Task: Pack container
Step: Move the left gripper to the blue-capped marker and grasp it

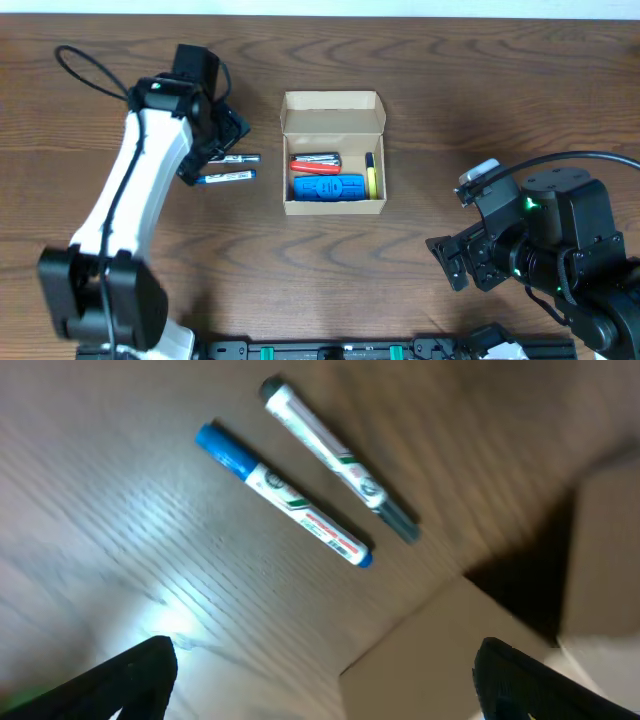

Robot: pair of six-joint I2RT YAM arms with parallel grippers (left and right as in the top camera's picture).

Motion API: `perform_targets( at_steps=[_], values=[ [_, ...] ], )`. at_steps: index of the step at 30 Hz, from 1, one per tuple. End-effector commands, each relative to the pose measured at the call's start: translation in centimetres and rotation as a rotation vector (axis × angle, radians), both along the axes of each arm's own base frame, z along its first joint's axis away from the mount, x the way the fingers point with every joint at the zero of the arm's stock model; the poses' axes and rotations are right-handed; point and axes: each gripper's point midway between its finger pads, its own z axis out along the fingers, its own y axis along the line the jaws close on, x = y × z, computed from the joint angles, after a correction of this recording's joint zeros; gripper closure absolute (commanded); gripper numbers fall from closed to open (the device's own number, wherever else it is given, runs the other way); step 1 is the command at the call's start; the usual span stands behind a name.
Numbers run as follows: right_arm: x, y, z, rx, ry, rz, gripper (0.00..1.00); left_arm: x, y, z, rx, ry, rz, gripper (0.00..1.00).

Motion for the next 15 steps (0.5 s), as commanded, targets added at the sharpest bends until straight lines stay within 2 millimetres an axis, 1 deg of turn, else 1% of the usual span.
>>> perform_targets(
  at_steps=[1,7,15],
  values=[
    [0.1,-0.2,0.1,0.006,-0.001,-0.021,0.01,0.2,0.5,-2.3,0.012,0.06,0.181,0.05],
    [0.1,-0.2,0.1,0.006,-0.001,-0.021,0.01,0.3,0.4,-6.5,0.025,0.134,0.188,0.02],
    [0.1,-0.2,0.1,0.006,-0.001,-0.021,0.01,-0.9,0.5,-9.9,0.02,0.15,0.226,0.0]
  ],
)
